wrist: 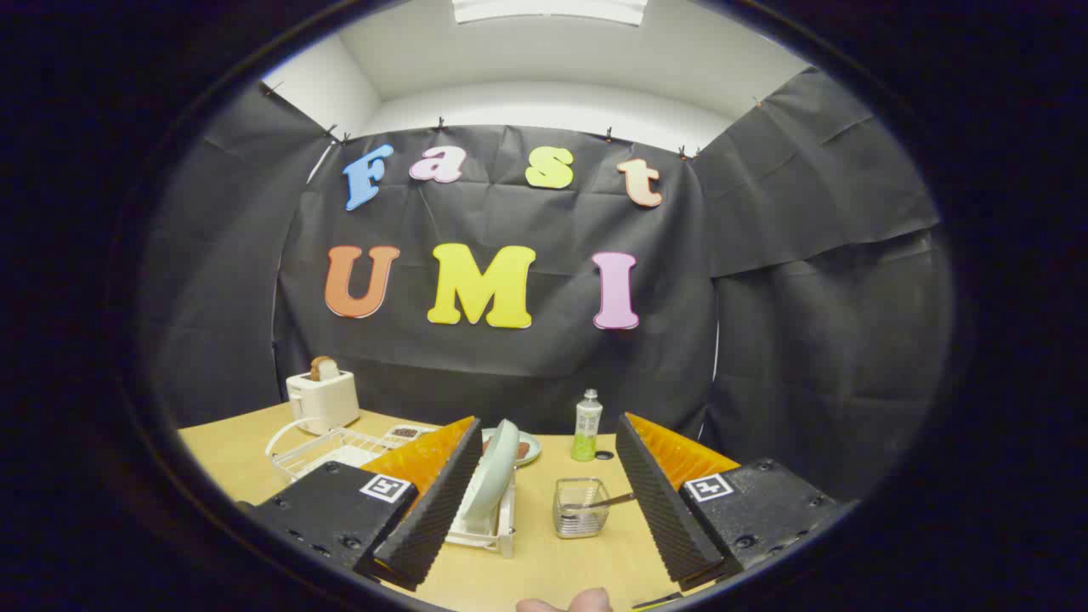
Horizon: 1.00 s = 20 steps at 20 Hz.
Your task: Take the plate from the dish rack, then take the spoon from the basket and place it into the plate.
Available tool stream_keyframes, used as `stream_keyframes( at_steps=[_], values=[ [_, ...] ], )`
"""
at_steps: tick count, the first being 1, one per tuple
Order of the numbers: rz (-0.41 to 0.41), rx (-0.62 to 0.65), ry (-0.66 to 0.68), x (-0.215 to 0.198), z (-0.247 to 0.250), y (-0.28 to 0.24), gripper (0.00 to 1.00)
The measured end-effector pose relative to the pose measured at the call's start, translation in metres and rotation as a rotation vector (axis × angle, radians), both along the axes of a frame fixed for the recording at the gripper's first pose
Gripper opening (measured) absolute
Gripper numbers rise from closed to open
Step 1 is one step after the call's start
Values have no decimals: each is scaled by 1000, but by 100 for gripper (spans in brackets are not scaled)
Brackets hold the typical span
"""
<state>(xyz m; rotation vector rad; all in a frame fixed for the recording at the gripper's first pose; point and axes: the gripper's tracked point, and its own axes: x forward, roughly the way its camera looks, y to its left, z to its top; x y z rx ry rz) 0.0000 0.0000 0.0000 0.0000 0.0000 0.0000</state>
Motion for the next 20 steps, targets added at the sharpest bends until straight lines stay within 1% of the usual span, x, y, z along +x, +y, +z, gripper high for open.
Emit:
stream_keyframes(
  at_steps=[2,5,7,12,14,18,20],
  values=[
    [18,9,11,-10,-21,15,100],
    [50,76,3,-25,-30,34,100],
    [61,73,0,-33,-36,42,100],
    [59,60,-1,-37,-41,45,100],
    [42,76,-1,-37,-41,44,100],
    [75,113,17,-39,-50,55,100],
    [77,131,29,-37,-55,53,100]
  ],
)
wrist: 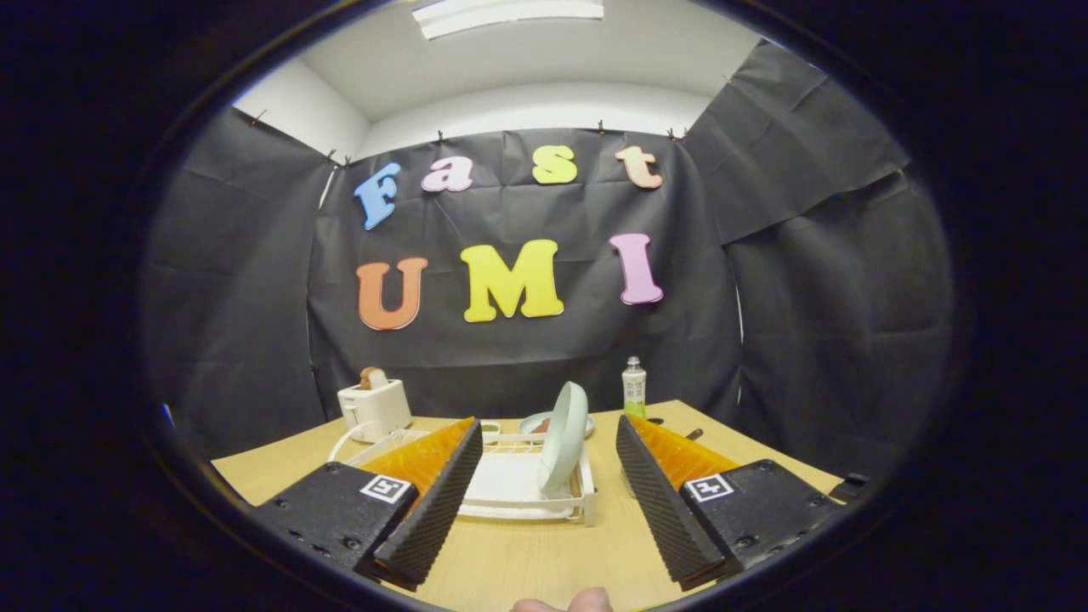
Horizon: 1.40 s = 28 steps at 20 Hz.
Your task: Take the plate from the dish rack, then take the spoon from the basket and place it into the plate.
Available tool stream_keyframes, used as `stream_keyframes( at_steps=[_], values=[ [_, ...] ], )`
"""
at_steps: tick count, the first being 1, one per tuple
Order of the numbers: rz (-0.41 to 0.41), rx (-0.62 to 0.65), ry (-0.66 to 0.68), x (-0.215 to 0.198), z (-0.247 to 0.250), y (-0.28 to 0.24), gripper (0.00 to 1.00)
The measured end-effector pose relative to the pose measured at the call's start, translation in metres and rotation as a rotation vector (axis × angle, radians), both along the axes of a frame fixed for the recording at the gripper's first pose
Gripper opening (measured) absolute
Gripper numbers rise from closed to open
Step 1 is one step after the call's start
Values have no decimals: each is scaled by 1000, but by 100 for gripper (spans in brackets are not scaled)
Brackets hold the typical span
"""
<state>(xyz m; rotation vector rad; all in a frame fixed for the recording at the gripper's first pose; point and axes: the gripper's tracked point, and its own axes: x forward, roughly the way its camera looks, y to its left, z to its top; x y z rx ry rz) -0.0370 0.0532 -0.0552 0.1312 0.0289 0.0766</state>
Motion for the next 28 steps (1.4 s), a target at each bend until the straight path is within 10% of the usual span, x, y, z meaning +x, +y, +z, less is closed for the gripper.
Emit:
stream_keyframes(
  at_steps=[12,21,28],
  values=[
    [2,-41,49,30,7,-36,100],
    [105,-157,296,117,82,-66,100],
    [144,-72,695,193,48,-53,100]
  ],
)
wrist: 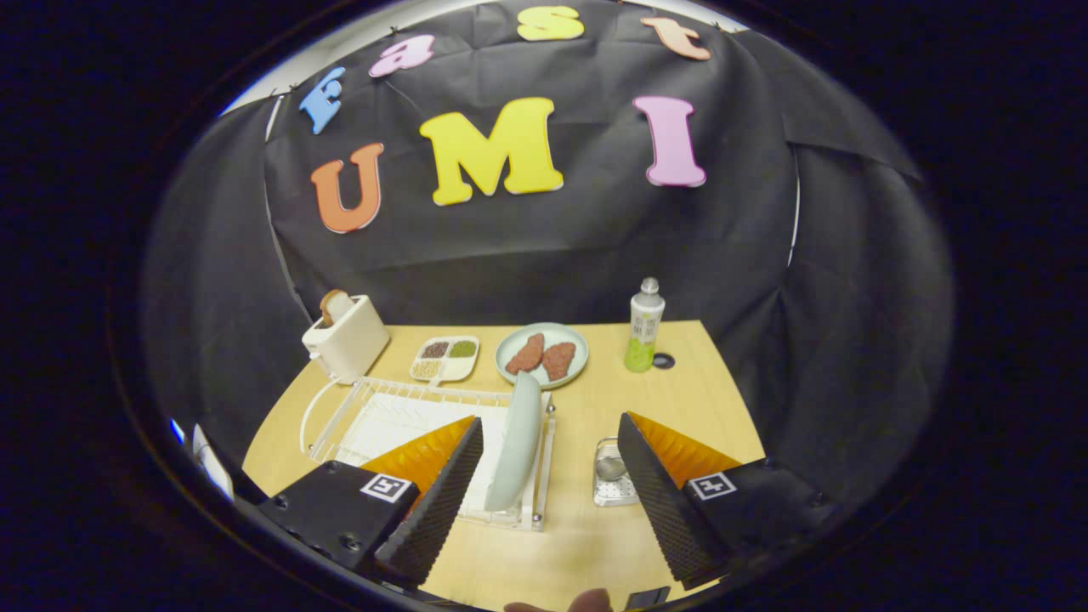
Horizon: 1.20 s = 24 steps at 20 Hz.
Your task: Take the plate from the dish rack, then take the spoon from the basket and place it into the plate.
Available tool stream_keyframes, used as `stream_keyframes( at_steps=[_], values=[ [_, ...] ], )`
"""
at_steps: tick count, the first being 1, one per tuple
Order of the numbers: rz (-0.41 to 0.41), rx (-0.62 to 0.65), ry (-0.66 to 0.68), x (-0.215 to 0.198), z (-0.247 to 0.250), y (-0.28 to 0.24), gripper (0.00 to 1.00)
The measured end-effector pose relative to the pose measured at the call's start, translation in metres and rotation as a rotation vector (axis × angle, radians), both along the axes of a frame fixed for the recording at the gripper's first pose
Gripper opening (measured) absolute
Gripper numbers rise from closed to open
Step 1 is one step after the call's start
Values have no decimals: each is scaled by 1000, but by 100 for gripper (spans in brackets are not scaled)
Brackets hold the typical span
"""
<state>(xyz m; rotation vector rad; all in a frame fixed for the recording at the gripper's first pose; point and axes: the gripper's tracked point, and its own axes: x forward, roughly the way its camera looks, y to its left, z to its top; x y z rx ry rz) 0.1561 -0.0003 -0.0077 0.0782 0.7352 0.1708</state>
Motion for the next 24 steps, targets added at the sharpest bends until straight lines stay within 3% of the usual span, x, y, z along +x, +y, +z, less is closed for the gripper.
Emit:
stream_keyframes(
  at_steps=[9,13,15,19,20,21,24],
  values=[
    [32,-58,274,48,-58,38,100],
    [2,-40,358,63,-85,43,100],
    [-19,-12,400,64,-98,50,93],
    [-72,-29,417,69,-106,53,68],
    [-90,-41,420,69,-104,53,55],
    [-99,-52,423,68,-104,54,48],
    [-124,-90,413,65,-97,56,40]
  ],
)
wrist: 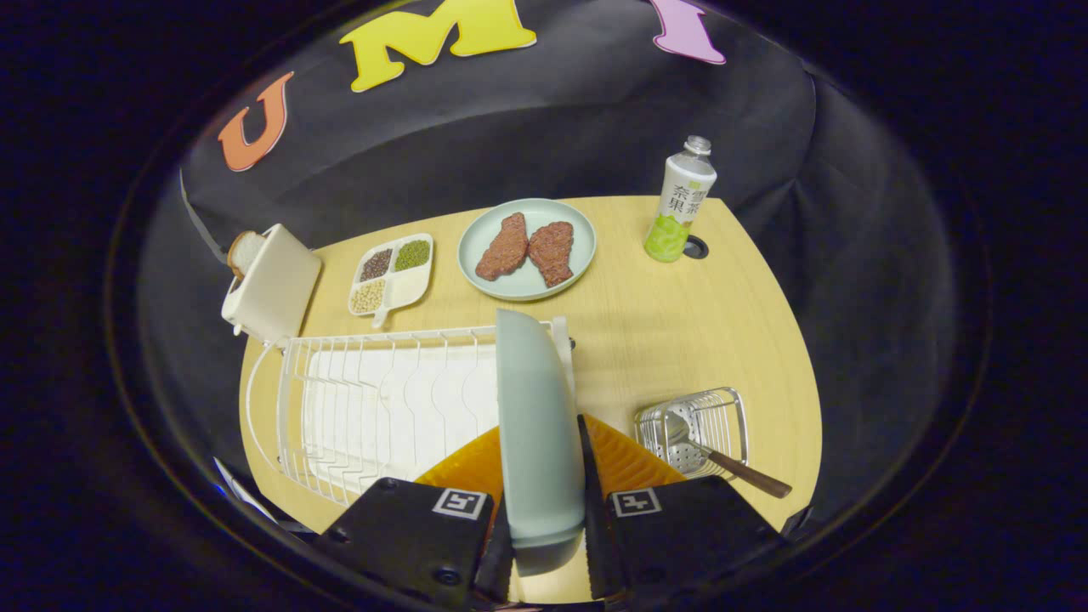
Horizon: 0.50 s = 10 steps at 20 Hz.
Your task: Take the plate from the dish rack, then take the spoon from the basket and place it into the plate.
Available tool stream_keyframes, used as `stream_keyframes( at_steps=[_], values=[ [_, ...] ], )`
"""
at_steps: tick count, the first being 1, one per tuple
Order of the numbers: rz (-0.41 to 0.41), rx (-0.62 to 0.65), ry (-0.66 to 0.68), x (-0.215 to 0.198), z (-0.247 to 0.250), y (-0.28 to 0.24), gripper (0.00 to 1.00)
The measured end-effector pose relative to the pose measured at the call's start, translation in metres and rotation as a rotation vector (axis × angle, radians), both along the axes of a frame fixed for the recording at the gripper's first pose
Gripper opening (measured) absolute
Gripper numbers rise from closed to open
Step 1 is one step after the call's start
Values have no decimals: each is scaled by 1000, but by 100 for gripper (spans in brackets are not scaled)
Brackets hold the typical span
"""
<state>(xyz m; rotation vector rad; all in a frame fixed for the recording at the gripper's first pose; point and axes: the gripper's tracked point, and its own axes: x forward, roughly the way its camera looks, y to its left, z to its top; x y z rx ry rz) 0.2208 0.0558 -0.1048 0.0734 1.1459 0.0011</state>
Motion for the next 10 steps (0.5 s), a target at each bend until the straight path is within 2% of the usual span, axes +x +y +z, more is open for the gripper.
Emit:
stream_keyframes(
  at_steps=[6,10],
  values=[
    [-52,-152,-83,1,35,-15,37],
    [-34,-61,-160,-10,68,1,32]
  ],
)
